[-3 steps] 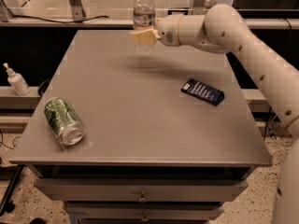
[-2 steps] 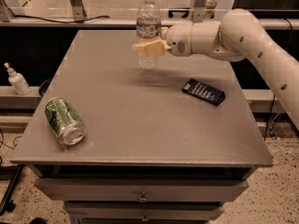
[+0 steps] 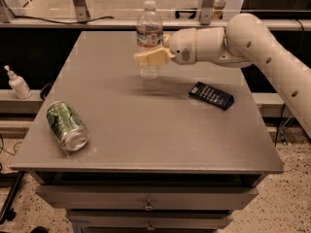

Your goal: Move water bottle near green can

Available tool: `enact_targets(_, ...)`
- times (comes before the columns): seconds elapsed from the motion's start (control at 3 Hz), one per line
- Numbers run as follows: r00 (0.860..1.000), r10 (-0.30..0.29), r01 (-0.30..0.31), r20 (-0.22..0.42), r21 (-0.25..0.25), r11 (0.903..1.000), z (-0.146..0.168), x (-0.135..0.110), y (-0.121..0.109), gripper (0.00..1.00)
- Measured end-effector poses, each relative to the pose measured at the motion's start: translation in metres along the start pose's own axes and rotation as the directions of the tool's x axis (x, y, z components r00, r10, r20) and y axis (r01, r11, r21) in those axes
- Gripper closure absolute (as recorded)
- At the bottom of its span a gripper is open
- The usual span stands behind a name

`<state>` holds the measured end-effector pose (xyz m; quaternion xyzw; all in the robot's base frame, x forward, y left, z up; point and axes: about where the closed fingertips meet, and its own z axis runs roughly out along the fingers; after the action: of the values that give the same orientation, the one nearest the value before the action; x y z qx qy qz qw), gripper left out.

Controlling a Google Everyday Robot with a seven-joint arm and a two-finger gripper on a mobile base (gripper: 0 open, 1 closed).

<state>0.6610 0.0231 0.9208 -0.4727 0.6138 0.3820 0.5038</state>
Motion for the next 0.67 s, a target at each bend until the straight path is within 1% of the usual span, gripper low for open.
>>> enact_targets(0.33,0.999,-0.041,0.04,-0.012,-0.05,0.9979,-0.002,0.0,0.044,1.0)
enact_targets(0.67,0.998,-0.07,0.068,-0.01,-0.091,0.9935,0.001,0.009,0.097,1.0)
